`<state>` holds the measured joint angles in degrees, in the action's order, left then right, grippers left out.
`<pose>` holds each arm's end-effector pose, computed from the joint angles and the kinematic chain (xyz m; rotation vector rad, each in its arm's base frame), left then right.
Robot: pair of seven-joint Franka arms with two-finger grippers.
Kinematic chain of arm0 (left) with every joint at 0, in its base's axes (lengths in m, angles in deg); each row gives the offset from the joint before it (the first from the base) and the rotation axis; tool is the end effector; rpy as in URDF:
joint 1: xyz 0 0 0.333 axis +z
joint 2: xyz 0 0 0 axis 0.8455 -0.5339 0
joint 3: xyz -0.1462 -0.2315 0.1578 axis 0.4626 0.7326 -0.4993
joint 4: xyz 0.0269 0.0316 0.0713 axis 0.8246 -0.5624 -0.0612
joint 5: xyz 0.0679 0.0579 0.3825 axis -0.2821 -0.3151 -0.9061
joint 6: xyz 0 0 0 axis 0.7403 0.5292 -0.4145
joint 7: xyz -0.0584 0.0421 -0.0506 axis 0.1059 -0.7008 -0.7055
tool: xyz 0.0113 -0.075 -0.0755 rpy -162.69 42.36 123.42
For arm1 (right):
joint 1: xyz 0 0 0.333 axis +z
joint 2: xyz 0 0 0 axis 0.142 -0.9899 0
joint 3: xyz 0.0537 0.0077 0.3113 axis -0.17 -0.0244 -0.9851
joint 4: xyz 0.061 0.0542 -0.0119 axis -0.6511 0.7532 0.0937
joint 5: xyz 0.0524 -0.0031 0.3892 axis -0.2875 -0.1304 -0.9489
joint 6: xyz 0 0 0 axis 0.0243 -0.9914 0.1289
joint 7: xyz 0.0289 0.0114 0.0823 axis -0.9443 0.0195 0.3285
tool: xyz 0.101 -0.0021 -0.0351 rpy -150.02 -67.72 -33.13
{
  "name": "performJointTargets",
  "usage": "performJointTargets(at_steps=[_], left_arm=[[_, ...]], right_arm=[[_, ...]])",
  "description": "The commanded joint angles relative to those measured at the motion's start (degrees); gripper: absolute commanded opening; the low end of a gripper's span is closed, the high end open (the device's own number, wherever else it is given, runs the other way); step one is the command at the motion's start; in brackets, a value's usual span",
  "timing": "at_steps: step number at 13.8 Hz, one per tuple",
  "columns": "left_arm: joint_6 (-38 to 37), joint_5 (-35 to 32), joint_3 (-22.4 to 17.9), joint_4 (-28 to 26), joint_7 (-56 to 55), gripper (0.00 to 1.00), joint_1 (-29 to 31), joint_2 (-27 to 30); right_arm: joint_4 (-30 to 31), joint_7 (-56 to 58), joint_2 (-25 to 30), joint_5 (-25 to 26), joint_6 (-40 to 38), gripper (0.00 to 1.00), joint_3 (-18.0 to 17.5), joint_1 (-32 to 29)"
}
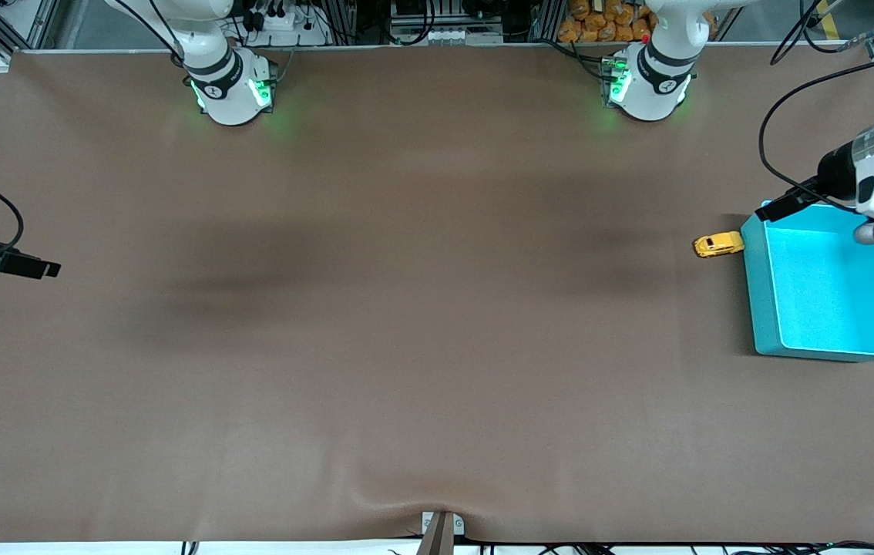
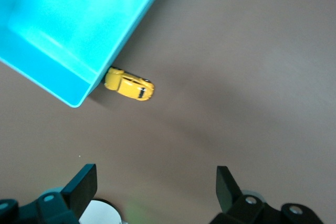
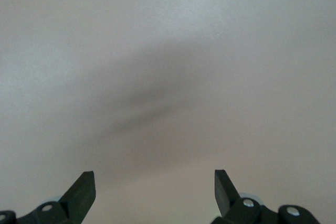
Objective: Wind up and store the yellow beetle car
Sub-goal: 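Reach the left gripper down to the car beside the bin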
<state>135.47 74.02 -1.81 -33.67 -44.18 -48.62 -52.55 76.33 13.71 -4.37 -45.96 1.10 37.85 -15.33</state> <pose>0.4954 0.0533 0.4771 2.9615 0.9178 -0.2655 0.6050 -0.1137 0.5127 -3.0203 0.4774 0.2943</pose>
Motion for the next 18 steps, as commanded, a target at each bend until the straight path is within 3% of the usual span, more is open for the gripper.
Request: performJointTargets(at_steps=[1, 5, 13, 18], left_arm=[[5.4, 1.3, 0.5, -5.1, -6.0, 1.00, 2.5, 1.4], [13.2, 1.3, 0.7, -10.5, -16.0, 1.00, 3.6, -0.2], [20.8, 1.2, 0.8, -11.5, -34.0, 1.00, 3.5, -11.5], [31.4, 1.3, 0.8, -19.9, -37.3, 1.00, 4.0, -12.3]], right_arm=[[-0.3, 3.2, 2.9, -0.6, -1.2, 1.00, 0.0, 1.4], [0.1, 8.3, 7.3, -0.9, -4.2, 1.00, -0.2, 3.3], [0.5, 8.7, 13.4, 0.8, -4.6, 1.00, 0.1, 8.0], [0.4, 8.6, 14.2, 2.8, -3.6, 1.00, -0.3, 6.5]])
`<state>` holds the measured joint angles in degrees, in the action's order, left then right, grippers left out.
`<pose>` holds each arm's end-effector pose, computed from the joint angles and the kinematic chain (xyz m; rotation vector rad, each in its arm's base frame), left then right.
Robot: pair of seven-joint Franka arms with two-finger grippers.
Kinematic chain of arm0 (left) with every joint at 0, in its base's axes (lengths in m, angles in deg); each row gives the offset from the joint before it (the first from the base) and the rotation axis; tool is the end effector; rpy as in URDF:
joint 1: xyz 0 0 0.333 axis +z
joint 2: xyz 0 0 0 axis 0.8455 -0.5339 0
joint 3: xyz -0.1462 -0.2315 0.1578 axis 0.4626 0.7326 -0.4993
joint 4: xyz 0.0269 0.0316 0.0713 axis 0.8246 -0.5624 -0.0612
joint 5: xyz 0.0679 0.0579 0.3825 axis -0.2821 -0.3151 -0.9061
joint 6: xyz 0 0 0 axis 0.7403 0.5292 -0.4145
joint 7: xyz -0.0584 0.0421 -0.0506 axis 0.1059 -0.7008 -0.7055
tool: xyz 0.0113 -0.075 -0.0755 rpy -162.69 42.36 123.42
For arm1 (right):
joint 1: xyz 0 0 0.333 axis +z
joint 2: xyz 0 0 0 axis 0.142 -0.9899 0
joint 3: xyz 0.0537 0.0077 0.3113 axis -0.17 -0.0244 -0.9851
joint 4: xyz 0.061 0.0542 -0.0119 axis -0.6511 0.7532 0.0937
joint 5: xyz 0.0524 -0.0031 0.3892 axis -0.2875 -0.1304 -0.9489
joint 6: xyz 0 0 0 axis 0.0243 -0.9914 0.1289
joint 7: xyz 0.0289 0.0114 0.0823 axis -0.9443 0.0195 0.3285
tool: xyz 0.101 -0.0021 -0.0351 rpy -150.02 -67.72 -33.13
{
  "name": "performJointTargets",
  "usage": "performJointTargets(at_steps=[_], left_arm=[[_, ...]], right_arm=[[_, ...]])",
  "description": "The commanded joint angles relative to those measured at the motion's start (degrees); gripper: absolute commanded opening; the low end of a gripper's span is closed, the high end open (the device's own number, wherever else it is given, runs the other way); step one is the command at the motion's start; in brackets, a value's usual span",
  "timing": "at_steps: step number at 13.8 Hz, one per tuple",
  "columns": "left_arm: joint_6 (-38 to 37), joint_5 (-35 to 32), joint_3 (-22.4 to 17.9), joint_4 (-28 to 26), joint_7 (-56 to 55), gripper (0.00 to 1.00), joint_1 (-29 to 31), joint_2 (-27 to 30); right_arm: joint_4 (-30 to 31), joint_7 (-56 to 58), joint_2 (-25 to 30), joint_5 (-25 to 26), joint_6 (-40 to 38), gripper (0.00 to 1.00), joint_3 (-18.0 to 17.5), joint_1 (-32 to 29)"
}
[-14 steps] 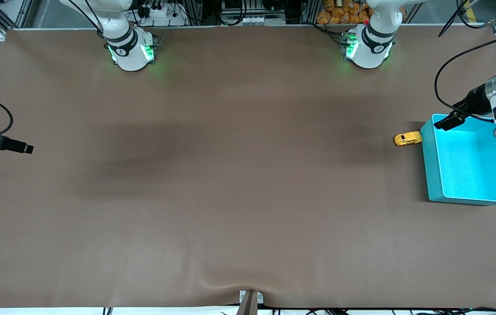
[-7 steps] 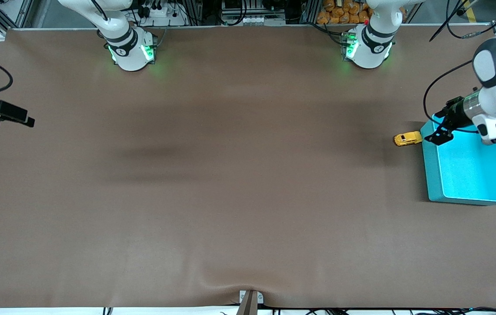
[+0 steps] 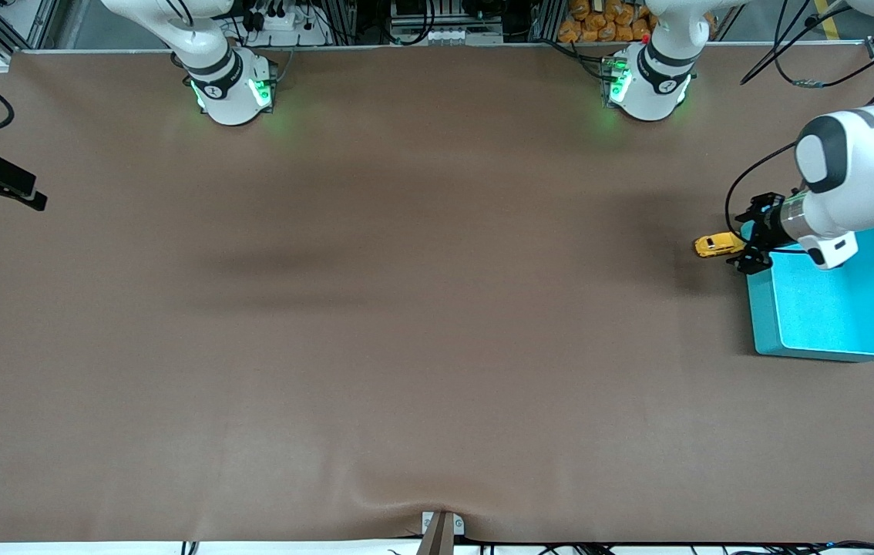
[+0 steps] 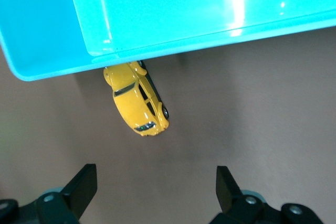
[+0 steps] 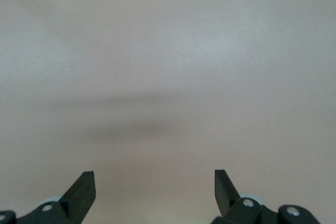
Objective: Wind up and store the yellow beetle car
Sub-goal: 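Reach the left gripper down to the car beside the bin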
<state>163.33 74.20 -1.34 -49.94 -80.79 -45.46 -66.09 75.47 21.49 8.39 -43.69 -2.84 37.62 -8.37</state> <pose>0.4811 0.0789 0.2713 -2.4406 -1.8877 0.3102 0.5520 -0.0406 0.6447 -3.1008 0.0677 0.0386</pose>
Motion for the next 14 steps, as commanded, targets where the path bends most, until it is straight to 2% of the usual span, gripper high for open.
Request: performJointTargets(at_steps=[1, 3, 6, 11, 14], left_arm=[[5.1, 1.1, 0.4, -4.8, -0.7, 1.00, 2.2, 1.2], [8.7, 1.1, 0.5, -7.2, -0.7, 1.00, 4.3, 1.1], [12.7, 1.1, 0.5, -8.0, -0.7, 1.00, 4.9, -1.5], [14.9, 1.1, 0.5, -8.0, -0.7, 1.00, 4.9, -4.5], [16.7, 1.1, 0.5, -8.0, -0.8, 1.00, 4.9, -6.3]], right_arm=[[1.5, 0.7, 1.9, 0.5, -0.1, 1.00, -0.7, -1.2], [1.5, 0.7, 2.2, 0.6, -0.1, 1.00, -1.7, -2.1], [1.4, 0.7, 1.8, 0.9, 0.5, 1.00, -2.0, -1.8], [1.1, 0.3, 1.9, 3.2, 1.7, 1.00, -3.8, -1.8], [1.4, -0.2, 1.8, 3.1, 1.3, 1.00, -3.5, -2.2]])
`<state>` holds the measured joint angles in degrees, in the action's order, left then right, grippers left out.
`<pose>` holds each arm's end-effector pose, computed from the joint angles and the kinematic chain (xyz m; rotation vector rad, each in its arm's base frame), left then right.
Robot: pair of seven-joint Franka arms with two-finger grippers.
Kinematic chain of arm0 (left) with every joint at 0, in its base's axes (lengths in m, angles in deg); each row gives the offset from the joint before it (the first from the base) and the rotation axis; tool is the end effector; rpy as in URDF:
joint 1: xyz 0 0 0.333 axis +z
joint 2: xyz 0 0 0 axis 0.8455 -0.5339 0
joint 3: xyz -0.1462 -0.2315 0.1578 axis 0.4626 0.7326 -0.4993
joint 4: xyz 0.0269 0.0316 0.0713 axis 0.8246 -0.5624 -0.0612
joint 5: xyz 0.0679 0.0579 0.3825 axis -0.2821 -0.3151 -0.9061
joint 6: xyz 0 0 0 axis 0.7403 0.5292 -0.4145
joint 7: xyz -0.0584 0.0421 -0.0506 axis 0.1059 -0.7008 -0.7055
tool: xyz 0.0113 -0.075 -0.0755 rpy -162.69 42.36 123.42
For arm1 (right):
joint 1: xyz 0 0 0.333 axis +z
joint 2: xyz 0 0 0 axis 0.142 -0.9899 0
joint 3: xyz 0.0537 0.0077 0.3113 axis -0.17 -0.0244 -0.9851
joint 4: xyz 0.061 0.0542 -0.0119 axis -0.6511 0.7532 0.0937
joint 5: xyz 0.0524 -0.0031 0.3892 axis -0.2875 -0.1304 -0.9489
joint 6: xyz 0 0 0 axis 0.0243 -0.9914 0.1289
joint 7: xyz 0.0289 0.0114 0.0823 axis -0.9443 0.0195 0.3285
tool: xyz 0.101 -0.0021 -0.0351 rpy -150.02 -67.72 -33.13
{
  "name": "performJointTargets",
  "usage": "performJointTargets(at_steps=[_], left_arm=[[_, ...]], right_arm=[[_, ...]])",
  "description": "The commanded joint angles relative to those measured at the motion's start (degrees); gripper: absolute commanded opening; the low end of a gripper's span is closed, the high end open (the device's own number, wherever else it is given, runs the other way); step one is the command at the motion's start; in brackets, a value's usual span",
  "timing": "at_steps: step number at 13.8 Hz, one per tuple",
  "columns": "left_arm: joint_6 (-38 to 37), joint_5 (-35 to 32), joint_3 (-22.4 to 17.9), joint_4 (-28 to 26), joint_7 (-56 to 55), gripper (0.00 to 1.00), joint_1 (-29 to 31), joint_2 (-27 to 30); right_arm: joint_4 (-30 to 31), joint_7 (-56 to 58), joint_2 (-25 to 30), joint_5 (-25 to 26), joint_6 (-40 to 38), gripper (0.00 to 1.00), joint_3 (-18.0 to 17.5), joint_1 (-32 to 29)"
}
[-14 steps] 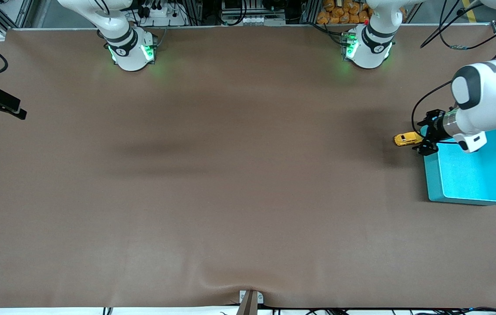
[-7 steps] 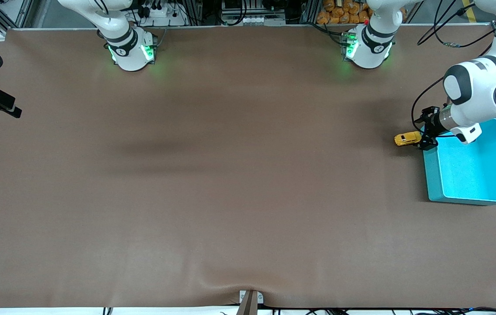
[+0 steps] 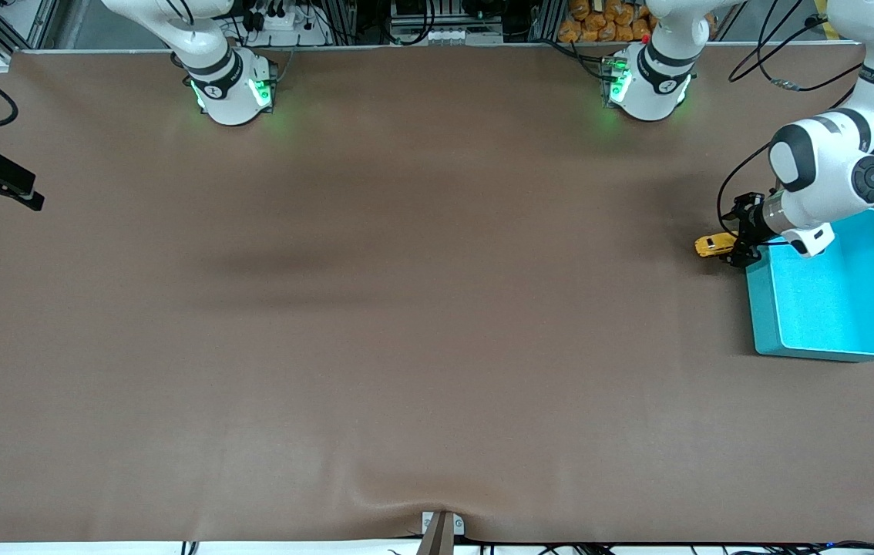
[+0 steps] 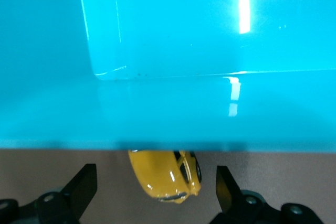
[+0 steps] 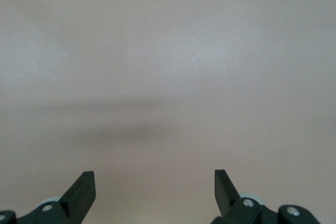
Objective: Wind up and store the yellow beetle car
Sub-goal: 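Close the left gripper on the yellow car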
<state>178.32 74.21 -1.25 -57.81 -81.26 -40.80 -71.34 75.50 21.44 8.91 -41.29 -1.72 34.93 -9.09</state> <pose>0.4415 0.1109 0.1984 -2.3576 -2.0173 0.2620 0.5521 -0.0269 0.6511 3.1395 -0.0211 0.0011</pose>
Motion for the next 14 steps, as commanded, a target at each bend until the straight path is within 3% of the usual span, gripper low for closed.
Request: performJointTargets(at_steps=[1, 2, 3, 4, 7, 10, 14], left_arm=[[1.9, 1.1, 0.4, -0.1, -0.4, 1.00, 0.1, -1.5], [2.2, 1.1, 0.3, -0.1, -0.9, 0.77, 0.2, -1.7], [2.2, 1.1, 0.2, 0.0, -1.9, 0.33, 0.4, -1.8], [2.2, 1.1, 0.2, 0.2, -3.0, 0.15, 0.7, -2.1], [2.3, 1.1, 0.3, 0.4, -4.0, 0.00, 0.8, -2.3], [2.3, 1.1, 0.6, 0.4, -4.4, 0.00, 0.0, -1.4], [1.7, 1.0, 7.0, 2.0, -7.4, 0.00, -0.4, 0.8]], right_arm=[[1.4, -0.2, 1.1, 0.7, 0.6, 1.00, -0.7, -1.4], [1.3, -0.2, 1.2, 0.8, 0.5, 1.00, -0.9, -1.4], [1.2, -0.2, 1.2, 0.8, 0.2, 1.00, -0.9, -1.4], [1.1, -0.2, 1.2, 0.8, 0.0, 1.00, -0.9, -1.4], [1.2, -0.2, 1.1, 0.7, 0.1, 1.00, -0.7, -1.5], [1.3, -0.3, 0.9, 0.6, 0.0, 1.00, -0.7, -1.6], [1.2, -0.2, 0.9, 0.7, -0.1, 1.00, -0.7, -1.6]])
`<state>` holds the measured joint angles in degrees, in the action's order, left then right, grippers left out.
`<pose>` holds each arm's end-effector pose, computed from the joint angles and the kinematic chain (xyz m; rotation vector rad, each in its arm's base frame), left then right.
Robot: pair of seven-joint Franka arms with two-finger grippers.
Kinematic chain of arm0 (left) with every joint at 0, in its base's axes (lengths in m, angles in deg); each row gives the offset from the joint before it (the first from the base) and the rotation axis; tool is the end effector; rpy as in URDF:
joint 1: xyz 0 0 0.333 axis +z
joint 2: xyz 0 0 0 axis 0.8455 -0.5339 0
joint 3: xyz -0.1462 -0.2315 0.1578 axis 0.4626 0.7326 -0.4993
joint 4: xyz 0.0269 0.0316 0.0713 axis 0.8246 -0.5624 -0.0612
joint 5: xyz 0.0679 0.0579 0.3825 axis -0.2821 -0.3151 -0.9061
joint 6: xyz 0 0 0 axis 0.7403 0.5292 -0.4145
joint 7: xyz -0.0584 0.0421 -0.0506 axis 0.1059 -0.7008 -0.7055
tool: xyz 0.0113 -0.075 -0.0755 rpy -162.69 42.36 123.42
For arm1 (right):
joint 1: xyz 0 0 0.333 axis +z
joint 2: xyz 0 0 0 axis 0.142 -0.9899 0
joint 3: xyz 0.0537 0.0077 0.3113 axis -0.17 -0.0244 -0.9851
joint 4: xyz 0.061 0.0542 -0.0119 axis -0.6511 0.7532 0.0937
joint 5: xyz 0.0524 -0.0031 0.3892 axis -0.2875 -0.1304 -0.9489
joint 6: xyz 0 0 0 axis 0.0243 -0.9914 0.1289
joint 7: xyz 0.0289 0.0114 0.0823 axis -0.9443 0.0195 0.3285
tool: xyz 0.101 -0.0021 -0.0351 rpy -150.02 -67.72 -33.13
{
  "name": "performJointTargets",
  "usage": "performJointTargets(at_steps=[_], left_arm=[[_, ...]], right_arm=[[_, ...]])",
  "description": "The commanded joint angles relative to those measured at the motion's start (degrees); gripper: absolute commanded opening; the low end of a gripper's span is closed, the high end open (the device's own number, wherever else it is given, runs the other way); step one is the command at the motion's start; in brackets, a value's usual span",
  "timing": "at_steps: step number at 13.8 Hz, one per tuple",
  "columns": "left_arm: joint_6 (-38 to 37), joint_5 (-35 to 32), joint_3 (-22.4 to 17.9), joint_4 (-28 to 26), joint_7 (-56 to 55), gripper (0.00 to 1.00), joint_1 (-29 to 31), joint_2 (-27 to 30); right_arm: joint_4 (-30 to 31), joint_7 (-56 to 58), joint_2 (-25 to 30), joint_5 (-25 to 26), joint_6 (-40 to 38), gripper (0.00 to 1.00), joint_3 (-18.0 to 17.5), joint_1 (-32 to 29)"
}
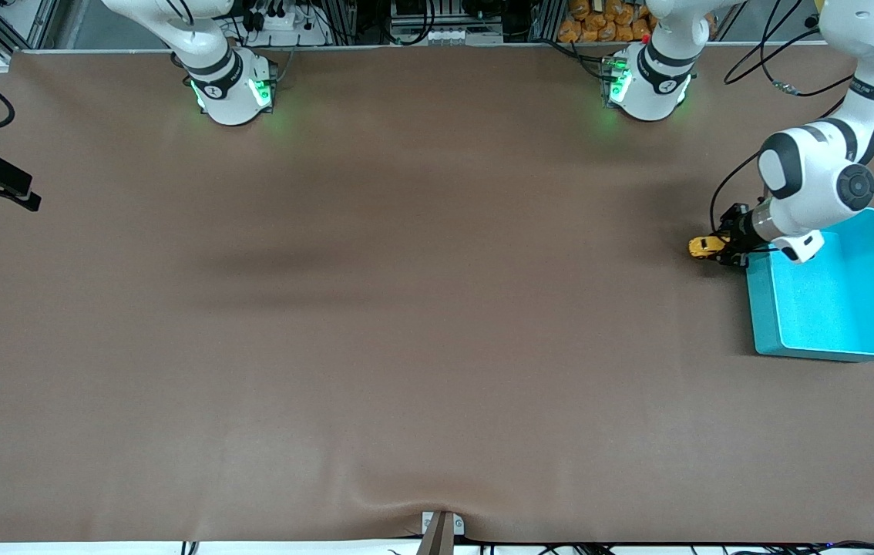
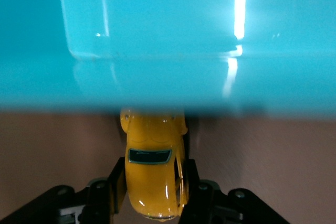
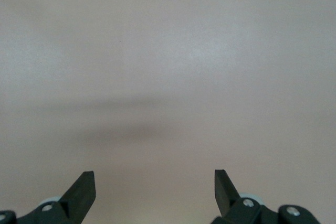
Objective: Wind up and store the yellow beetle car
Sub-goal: 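Close the left gripper on the yellow car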
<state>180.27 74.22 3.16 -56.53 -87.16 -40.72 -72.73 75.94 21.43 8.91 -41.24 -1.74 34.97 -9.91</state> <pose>0.4592 0.0779 0.1974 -2.3423 -2.0642 0.2269 0.5516 -0.0353 0.6475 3.1387 -0.0450 -0.0116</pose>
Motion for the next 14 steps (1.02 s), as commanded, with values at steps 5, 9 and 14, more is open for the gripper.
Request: performJointTargets(at_steps=[5, 9, 14], left_arm=[[-3.4, 0.1, 6.9, 9.7, -0.7, 0.00, -0.7, 2.0], [-8.7, -6.2, 6.9, 18.9, 3.0, 0.00, -0.2, -0.1], [-10.4, -6.5, 6.1, 23.3, 19.1, 0.00, 3.8, -0.2]], right_arm=[[0.8, -0.2, 1.1, 0.7, 0.0, 1.00, -0.8, -0.8], [0.6, -0.2, 1.2, 0.7, -0.3, 1.00, -0.9, -0.8], [0.8, -1.0, 1.2, 0.5, -0.3, 1.00, -0.8, -0.8]])
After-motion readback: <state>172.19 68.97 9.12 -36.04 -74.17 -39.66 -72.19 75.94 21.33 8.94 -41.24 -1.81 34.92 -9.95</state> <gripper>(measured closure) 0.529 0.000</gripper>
